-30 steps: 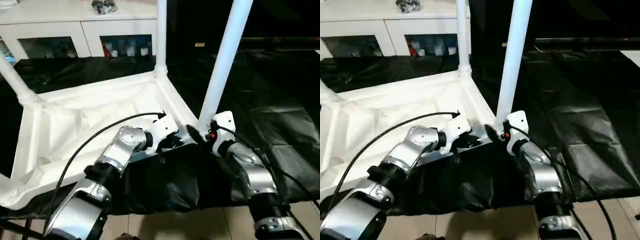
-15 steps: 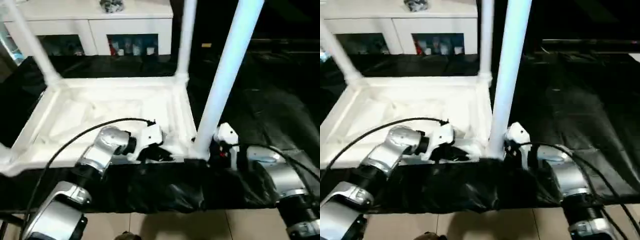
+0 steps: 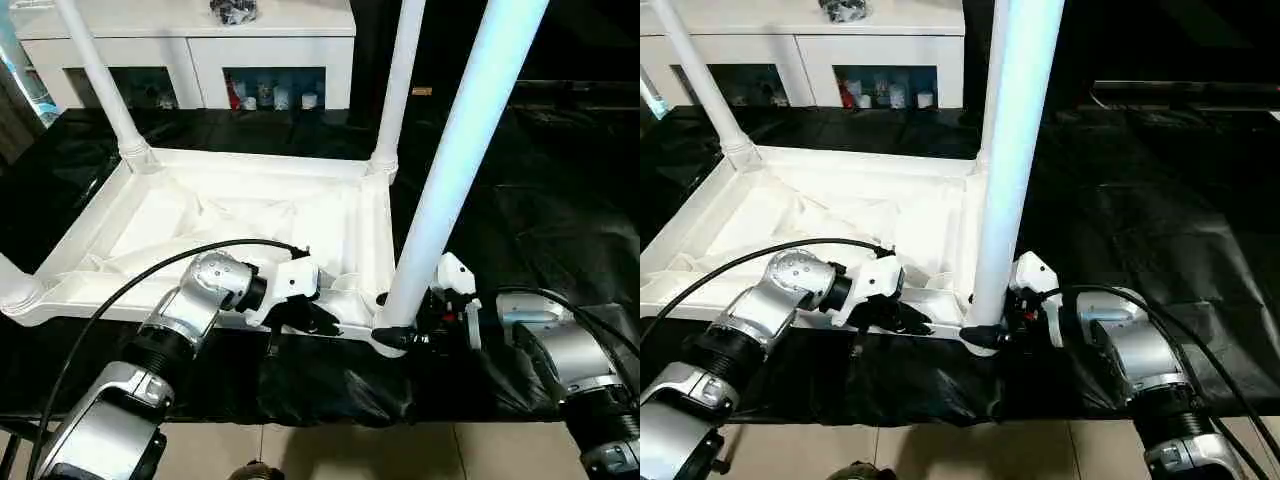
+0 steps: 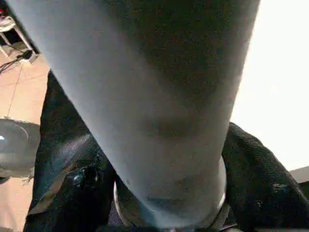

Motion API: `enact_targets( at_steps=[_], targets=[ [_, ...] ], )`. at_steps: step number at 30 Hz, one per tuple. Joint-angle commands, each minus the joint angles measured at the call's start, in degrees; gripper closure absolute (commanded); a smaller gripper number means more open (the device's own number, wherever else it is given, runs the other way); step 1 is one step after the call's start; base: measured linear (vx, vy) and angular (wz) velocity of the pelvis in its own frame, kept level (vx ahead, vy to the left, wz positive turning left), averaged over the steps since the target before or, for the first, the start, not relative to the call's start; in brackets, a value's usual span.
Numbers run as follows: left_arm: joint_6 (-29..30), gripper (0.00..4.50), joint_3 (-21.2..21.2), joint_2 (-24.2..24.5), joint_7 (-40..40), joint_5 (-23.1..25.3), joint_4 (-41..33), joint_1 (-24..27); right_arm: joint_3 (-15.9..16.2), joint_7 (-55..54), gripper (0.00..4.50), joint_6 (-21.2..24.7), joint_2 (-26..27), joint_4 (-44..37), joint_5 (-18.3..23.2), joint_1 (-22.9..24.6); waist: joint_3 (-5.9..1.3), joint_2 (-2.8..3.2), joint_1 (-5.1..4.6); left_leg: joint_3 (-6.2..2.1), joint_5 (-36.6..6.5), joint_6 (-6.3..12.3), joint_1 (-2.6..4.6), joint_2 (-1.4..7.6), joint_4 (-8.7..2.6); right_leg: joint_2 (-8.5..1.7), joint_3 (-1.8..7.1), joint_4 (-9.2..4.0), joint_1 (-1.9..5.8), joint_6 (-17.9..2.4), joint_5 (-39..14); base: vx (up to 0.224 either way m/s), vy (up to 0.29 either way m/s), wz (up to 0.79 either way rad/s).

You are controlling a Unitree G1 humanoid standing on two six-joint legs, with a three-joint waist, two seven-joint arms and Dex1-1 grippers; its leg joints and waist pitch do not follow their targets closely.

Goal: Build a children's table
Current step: Rotate leg to tighten

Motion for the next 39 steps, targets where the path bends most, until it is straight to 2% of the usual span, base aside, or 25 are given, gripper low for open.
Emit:
enact_targets(
  at_steps=[1,3,4,5,6,8,11,13,14,15,16,17,18,20,24,27,28,30,31,33,38,39],
  targets=[
    [0.23,4.50,0.20,-1.86,4.50,-0.40,0.11,-1.67,0.94,-3.71,1.82,1.45,2.59,-0.97,0.16,0.85,-3.39,-0.60,-0.13,-2.16,-12.35,2.69,1.63,4.73,-4.11,-4.96,2.92,-3.72,1.75,-14.09,-10.14,0.000,0.000,0.00],
    [0.86,4.50,0.78,-3.65,9.10,0.80,1.93,-2.72,-1.01,-10.07,1.84,1.25,5.09,0.48,-0.90,0.83,-3.28,-0.88,-0.35,-2.16,-13.30,2.09,1.65,4.54,-4.18,-4.96,2.90,-3.96,1.68,-13.71,-12.01,0.000,0.000,0.00],
    [0.90,4.50,0.80,-3.77,9.45,0.91,2.06,-2.80,-1.11,-10.48,1.84,1.23,5.24,0.57,-0.99,0.81,-3.19,-0.76,-0.48,-2.26,-14.34,1.28,1.81,4.49,-4.25,-5.11,2.94,-4.22,1.51,-13.23,-14.53,0.000,0.000,0.00],
    [1.69,4.50,1.20,-5.89,14.94,2.44,4.20,-4.12,-2.64,-17.85,1.84,0.92,7.88,2.24,-2.59,0.31,-3.00,-0.92,-0.77,-2.25,-15.16,0.55,1.88,4.40,-4.30,-5.12,3.06,-4.56,1.30,-12.52,-16.95,0.000,0.000,0.00],
    [2.35,4.50,1.45,-7.19,17.36,2.79,5.01,-4.69,-3.50,-22.07,1.85,0.93,9.45,3.22,-3.34,-0.04,-2.97,-0.81,-0.80,-2.41,-16.10,0.05,2.08,4.39,-4.35,-5.22,3.03,-4.74,1.25,-12.22,-18.44,0.000,0.000,0.00],
    [3.44,4.50,1.87,-9.42,20.90,3.06,5.77,-5.37,-4.54,-27.83,1.86,0.69,11.81,4.44,-4.18,-0.47,-2.99,-0.86,-1.25,-2.69,-17.27,-0.85,1.99,4.35,-4.54,-5.27,2.99,-5.07,1.34,-10.82,-20.93,0.000,0.000,0.00],
    [4.95,4.50,2.02,-13.02,25.95,3.52,6.18,-6.04,-5.60,-36.21,1.86,-0.12,15.79,6.21,-5.71,-1.20,-3.08,-0.72,-2.02,-2.69,-17.49,-1.05,1.96,4.23,-4.60,-5.05,2.98,-5.05,1.23,-10.95,-19.11,0.000,0.000,0.00],
    [5.89,4.50,1.71,-16.47,30.71,4.19,6.91,-6.70,-6.58,-44.93,1.86,-0.34,20.03,8.05,-7.34,-2.48,-3.14,-0.37,-2.30,-2.66,-16.71,-1.09,1.84,4.17,-4.57,-5.02,3.07,-4.90,1.15,-11.29,-17.38,0.000,0.000,0.00],
    [6.05,4.50,1.80,-17.32,31.80,4.24,7.18,-6.86,-6.93,-46.70,1.86,-0.52,21.11,8.42,-7.62,-2.81,-3.21,-0.59,-2.43,-2.62,-16.45,-0.83,1.73,4.01,-4.55,-4.97,3.00,-4.96,1.33,-11.32,-16.83,0.000,0.000,0.00],
    [6.14,4.50,1.92,-18.00,32.76,4.34,7.43,-6.99,-7.18,-47.93,1.86,-0.83,21.99,8.73,-7.85,-3.10,-3.28,-0.36,-2.30,-2.67,-15.91,-0.24,1.73,4.01,-4.44,-5.12,3.01,-4.95,1.51,-11.23,-16.19,0.000,0.000,0.00],
    [6.03,4.50,1.97,-18.53,33.49,4.58,7.74,-7.13,-7.08,-48.25,1.86,-1.61,22.49,9.01,-8.08,-3.36,-3.30,-0.41,-2.39,-2.59,-15.41,0.06,1.59,4.05,-4.42,-5.04,3.04,-4.93,1.55,-11.17,-15.38,0.000,0.000,0.00],
    [5.99,4.50,1.99,-18.87,33.36,4.50,7.71,-7.03,-6.75,-47.51,1.51,-2.29,22.55,9.15,-8.11,-3.49,-3.36,-0.44,-2.38,-2.58,-14.98,0.31,1.63,4.09,-4.39,-4.95,3.03,-4.81,1.53,-11.30,-14.39,0.000,0.000,0.00],
    [5.59,4.50,1.94,-18.90,32.76,4.37,7.45,-6.71,-6.65,-45.92,1.51,-2.72,22.21,9.10,-7.56,-3.48,-3.43,-0.53,-2.28,-2.47,-13.92,1.17,1.56,4.00,-4.27,-4.84,3.00,-4.66,1.66,-11.58,-12.37,0.000,0.000,0.00],
    [4.54,4.50,1.83,-18.41,31.42,4.05,6.87,-6.11,-7.11,-44.05,1.16,-2.55,21.51,8.69,-6.40,-3.27,-3.46,-0.51,-2.13,-2.38,-12.10,2.78,1.30,3.94,-4.12,-4.90,2.95,-4.38,1.93,-12.25,-10.08,0.000,0.000,0.00],
    [3.02,4.50,1.77,-15.97,28.10,3.61,5.39,-4.81,-6.73,-40.61,0.81,-4.39,18.21,8.21,-7.03,-3.09,-3.42,-0.54,-2.06,-2.37,-12.28,3.20,1.35,4.08,-4.11,-4.91,2.90,-4.41,2.01,-12.32,-10.81,0.000,0.000,0.00],
    [1.41,4.50,1.33,-12.72,23.31,2.90,3.99,-3.50,-5.72,-33.27,0.81,-5.77,13.81,8.02,-6.28,-2.97,-3.38,-0.48,-1.98,-2.37,-12.12,3.82,1.23,4.11,-4.04,-5.00,2.89,-4.38,2.09,-12.61,-10.59,0.000,0.000,0.00],
    [1.41,4.50,1.33,-12.72,23.31,2.90,3.99,-3.50,-5.72,-33.27,0.81,-5.77,13.81,8.02,-6.28,-2.97,-3.38,-0.48,-1.98,-2.37,-12.12,3.82,1.23,4.11,-4.04,-5.00,2.89,-4.38,2.09,-12.61,-10.59,0.000,0.000,0.00],
    [0.76,4.50,1.23,-9.98,18.57,1.97,2.65,-2.48,-4.52,-24.52,0.81,-6.15,10.13,5.98,-4.79,-2.12,-3.41,-0.52,-1.81,-2.29,-11.13,4.80,1.10,4.23,-3.86,-4.98,2.85,-4.15,2.27,-13.12,-9.25,0.000,0.000,0.00],
    [0.74,4.50,1.22,-9.83,18.34,1.93,2.59,-2.43,-4.45,-24.05,0.81,-6.14,9.94,5.85,-4.70,-2.07,-3.48,-0.52,-1.68,-2.29,-10.93,4.97,1.14,4.29,-3.80,-4.99,2.80,-4.04,2.35,-13.26,-8.86,0.000,0.000,0.00],
    [0.10,4.50,1.21,-8.38,16.01,1.50,2.11,-2.03,-3.61,-18.98,0.81,-5.60,7.99,4.11,-3.36,-1.34,-3.41,-0.46,-1.43,-2.14,-10.89,5.42,1.19,4.40,-3.78,-4.79,2.72,-3.94,2.19,-13.60,-8.58,0.000,0.000,0.00],
    [-0.79,4.50,1.26,-4.58,9.91,0.50,1.74,-1.84,-0.58,-7.34,0.81,-3.98,3.09,0.72,-1.20,0.04,-3.31,-0.51,-1.11,-2.22,-12.93,4.31,1.34,4.57,-4.01,-4.78,2.70,-3.99,2.04,-13.58,-11.30,0.000,0.000,0.00],
    [-0.93,4.50,1.09,-3.94,8.90,0.47,1.66,-1.84,0.10,-5.79,0.95,-3.65,2.39,0.21,-1.04,0.19,-3.29,-0.49,-1.13,-2.19,-13.05,4.30,1.33,4.62,-4.03,-4.87,2.76,-3.97,1.98,-13.75,-11.24,0.000,0.000,0.00]
  ],
)
